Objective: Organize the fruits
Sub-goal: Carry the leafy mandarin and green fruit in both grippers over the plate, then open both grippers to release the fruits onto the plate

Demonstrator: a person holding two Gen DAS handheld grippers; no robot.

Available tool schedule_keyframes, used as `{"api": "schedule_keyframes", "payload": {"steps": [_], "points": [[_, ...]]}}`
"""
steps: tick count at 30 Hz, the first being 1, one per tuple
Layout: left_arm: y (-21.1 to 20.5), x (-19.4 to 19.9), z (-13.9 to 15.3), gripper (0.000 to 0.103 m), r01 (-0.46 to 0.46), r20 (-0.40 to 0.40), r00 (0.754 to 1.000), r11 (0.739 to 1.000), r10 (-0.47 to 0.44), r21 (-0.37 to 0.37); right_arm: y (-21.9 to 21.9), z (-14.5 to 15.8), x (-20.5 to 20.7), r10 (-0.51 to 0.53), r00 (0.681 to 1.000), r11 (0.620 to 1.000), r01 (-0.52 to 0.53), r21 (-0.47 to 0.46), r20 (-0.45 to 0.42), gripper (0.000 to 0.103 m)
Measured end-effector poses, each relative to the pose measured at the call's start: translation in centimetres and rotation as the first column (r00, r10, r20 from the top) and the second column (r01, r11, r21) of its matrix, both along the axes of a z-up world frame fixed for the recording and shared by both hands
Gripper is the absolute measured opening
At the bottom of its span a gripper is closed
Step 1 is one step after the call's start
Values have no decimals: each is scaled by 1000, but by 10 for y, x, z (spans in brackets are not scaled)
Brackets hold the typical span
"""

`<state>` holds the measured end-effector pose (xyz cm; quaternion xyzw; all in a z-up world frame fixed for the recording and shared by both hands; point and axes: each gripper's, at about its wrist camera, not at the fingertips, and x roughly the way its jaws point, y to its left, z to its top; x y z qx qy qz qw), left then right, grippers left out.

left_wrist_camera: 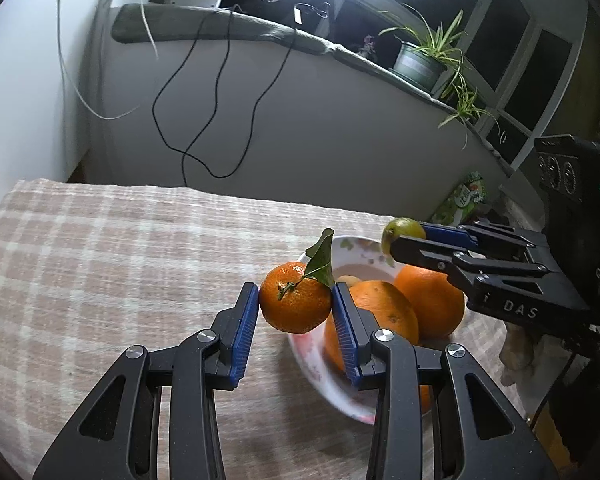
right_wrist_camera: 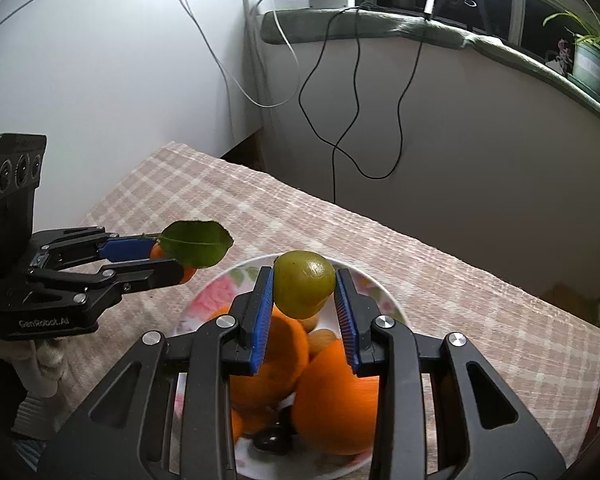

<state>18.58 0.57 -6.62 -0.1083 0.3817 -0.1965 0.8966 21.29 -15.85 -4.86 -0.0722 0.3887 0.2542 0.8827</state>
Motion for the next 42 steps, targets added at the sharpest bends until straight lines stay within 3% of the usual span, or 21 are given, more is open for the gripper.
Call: {"api": "schedule_keyframes", "payload": {"steps": [28, 29, 31, 33, 37, 39, 42], "points": [[-17, -12, -8, 36, 19, -21, 1000, 1000, -19, 16, -6, -14, 14, 10, 998, 1000, -9, 20, -66, 34], [-18, -12, -8, 36, 19, -20, 1000, 1000, -19, 18, -6, -13, 14, 9, 998, 1000, -8, 21, -66, 35], [-21, -12, -9, 39, 25, -21, 999, 999, -24, 27, -7, -12, 13, 7, 998, 1000, -6, 22, -59, 48], [-24, -12, -9, 50, 28, -21, 999, 999, -28, 33, -7, -10, 12, 6, 999, 1000, -5, 25, -50, 56], [-26, -11, -6, 64, 30, -18, 999, 999, -29, 38, -8, -7, 11, 4, 999, 999, -2, 33, -48, 60], [-28, -10, -6, 66, 32, -18, 999, 999, -32, 41, -8, -6, 10, 4, 999, 999, -2, 35, -42, 69], [-26, -11, -7, 66, 33, -24, 999, 999, -33, 40, -9, -4, 8, 1, 999, 999, 0, 40, -34, 71]]}}
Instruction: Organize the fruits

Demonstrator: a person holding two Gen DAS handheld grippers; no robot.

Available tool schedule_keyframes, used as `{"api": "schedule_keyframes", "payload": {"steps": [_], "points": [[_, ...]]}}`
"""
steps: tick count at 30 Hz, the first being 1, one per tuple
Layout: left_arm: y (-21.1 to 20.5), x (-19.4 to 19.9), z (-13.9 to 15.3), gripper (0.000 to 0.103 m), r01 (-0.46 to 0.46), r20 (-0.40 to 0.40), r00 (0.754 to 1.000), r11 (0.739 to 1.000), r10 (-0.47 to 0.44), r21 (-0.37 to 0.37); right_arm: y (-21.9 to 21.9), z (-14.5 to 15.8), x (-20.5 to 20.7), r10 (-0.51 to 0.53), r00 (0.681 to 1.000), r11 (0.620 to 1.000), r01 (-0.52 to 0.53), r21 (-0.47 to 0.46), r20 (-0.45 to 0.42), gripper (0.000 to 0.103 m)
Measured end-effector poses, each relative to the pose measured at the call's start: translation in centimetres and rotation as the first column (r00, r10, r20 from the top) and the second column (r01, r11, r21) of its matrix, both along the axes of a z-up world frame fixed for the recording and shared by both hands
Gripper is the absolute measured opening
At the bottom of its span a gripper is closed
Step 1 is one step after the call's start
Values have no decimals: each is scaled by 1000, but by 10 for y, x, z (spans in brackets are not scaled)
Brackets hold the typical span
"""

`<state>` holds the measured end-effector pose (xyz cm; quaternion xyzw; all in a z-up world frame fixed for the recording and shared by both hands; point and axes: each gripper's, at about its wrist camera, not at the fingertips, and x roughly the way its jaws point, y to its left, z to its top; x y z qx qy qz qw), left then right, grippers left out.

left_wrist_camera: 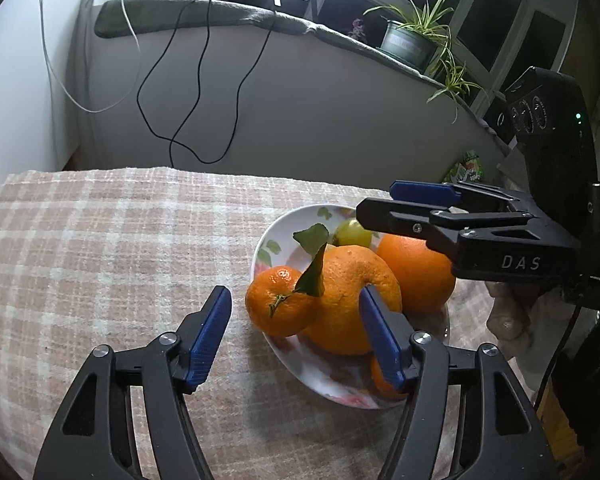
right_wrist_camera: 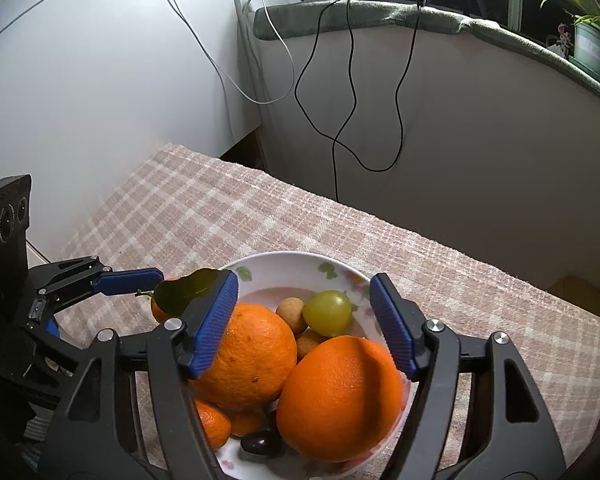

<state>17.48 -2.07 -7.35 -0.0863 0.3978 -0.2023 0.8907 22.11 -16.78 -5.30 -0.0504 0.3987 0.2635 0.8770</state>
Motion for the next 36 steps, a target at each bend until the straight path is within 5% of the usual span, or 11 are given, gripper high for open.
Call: {"api": "schedule_keyframes", "payload": {"steps": [17, 22, 36], "points": [[2, -18, 11, 67, -13, 33, 999, 999, 12, 32, -7, 16, -15, -22, 999, 1000, 22, 19, 25, 71], [2, -26, 19, 71, -26, 58, 998, 998, 22, 56, -8, 22, -24, -31, 998, 999, 30, 28, 50, 93], [-3, -51, 35, 80, -73, 117, 991, 988, 57, 137, -25, 29, -54, -83, 994, 995, 79, 61, 68, 93]]}}
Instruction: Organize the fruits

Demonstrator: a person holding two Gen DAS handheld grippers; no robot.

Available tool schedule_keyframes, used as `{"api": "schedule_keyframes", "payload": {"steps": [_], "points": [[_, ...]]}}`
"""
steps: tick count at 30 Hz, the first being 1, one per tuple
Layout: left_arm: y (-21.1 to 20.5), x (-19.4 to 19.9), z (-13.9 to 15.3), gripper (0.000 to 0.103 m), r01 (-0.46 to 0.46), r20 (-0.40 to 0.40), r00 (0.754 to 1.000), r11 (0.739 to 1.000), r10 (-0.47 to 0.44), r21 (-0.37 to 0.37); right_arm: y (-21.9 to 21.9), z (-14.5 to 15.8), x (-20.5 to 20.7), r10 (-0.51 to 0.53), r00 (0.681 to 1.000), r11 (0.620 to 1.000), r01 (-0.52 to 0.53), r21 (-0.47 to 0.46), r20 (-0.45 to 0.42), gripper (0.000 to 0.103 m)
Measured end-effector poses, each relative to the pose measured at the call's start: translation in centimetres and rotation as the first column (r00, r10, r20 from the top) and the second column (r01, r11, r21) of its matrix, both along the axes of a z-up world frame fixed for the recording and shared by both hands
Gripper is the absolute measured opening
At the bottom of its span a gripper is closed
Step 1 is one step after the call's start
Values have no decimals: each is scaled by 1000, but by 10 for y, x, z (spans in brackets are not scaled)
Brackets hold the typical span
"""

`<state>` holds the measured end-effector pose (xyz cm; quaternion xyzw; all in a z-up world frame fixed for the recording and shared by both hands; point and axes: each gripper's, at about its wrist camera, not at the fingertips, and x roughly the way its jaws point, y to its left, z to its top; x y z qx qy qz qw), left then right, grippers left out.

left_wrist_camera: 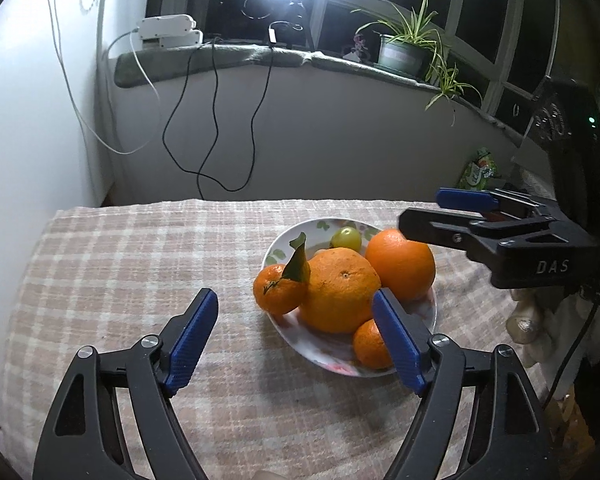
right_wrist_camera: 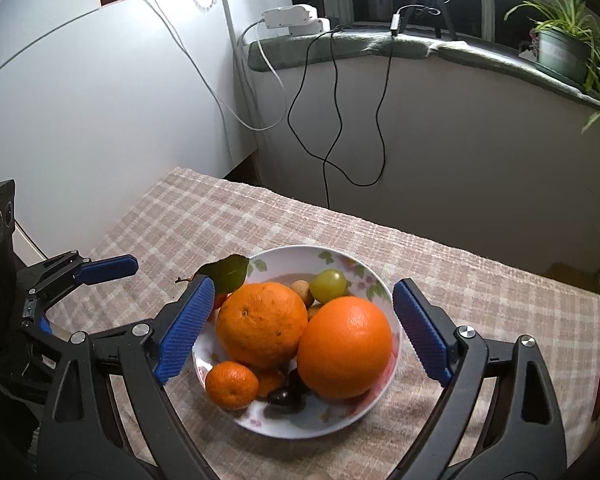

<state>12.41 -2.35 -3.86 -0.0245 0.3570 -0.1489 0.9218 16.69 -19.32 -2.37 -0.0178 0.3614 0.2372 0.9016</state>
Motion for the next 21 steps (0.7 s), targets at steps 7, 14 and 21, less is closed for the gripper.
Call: {"api": "schedule_keyframes", "payload": {"steps": [7, 14, 21], "points": [[0, -15, 5, 80, -42, 23, 999, 999, 41, 31, -14, 3, -25, -63, 998, 998, 62, 18, 25, 94], [2, -27, 4, 80, -76, 30, 997, 997, 75, 32, -22, 6, -51, -156, 986, 988, 156, 4, 56, 94], [5, -37, 8, 80, -101, 36, 994, 995, 100, 27, -20, 10, -76, -235, 966, 971, 239, -27, 105, 103]]}}
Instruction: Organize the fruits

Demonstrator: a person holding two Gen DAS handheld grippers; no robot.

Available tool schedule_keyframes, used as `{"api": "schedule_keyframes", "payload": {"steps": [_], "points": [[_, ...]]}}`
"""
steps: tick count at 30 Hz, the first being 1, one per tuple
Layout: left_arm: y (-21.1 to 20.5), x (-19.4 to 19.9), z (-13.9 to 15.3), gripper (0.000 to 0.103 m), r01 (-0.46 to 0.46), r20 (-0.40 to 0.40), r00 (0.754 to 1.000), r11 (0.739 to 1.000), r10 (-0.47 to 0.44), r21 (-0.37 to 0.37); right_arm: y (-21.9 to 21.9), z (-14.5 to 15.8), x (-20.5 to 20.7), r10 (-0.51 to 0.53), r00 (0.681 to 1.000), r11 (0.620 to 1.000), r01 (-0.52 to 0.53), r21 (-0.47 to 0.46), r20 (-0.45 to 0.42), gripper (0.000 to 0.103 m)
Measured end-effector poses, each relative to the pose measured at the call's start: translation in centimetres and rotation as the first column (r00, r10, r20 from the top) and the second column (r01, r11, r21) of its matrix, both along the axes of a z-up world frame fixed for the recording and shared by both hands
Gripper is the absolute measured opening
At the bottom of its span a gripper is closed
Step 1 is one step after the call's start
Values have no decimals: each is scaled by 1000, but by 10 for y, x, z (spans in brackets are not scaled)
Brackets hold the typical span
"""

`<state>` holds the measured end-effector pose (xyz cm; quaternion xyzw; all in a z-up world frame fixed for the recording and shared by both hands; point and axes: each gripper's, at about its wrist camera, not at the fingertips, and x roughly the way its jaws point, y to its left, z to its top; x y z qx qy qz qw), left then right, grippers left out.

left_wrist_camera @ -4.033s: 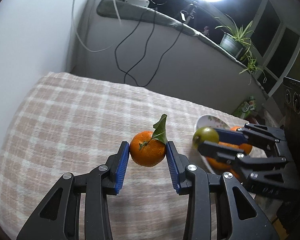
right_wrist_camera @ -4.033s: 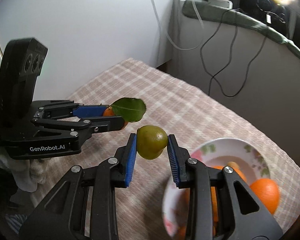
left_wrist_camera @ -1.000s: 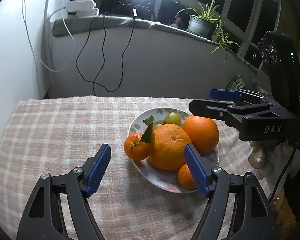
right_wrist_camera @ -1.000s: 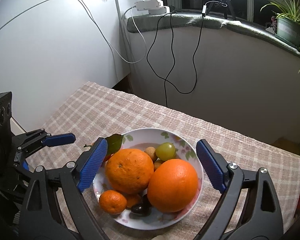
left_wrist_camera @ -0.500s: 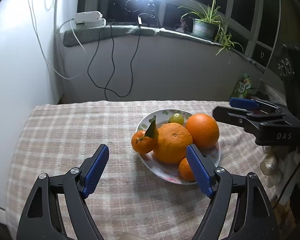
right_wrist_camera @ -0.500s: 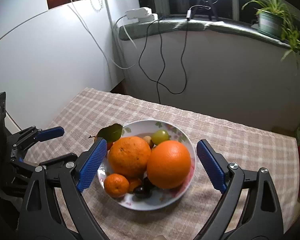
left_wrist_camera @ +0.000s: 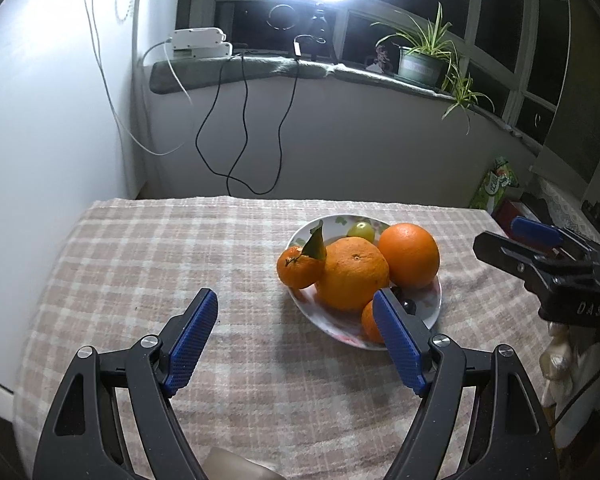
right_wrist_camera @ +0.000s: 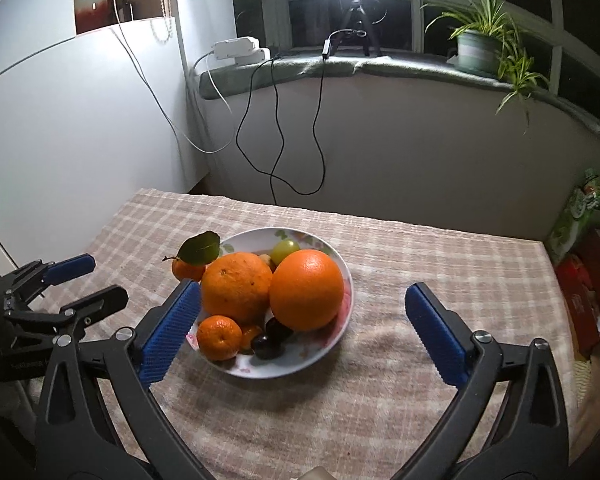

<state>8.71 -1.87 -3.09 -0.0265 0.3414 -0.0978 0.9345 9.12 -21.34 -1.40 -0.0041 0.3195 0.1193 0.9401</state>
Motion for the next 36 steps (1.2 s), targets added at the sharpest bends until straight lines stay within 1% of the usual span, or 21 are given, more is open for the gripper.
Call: {"api": "schedule_keyframes", "payload": {"steps": [6, 11, 36], "points": [[-1, -11, 6, 80, -9, 21, 1000, 1000, 9, 8, 9, 9, -20, -22, 999, 999, 23, -29, 43, 103], [-4, -17, 9, 80, -13, 27, 1000, 1000, 12, 10, 15, 13, -32, -14, 998, 999, 17, -35, 68, 103], [-3, -26, 12, 80, -19, 35, 999, 1000, 19, -1, 18, 15, -42, -15, 997, 999, 17, -28, 70, 103]]}}
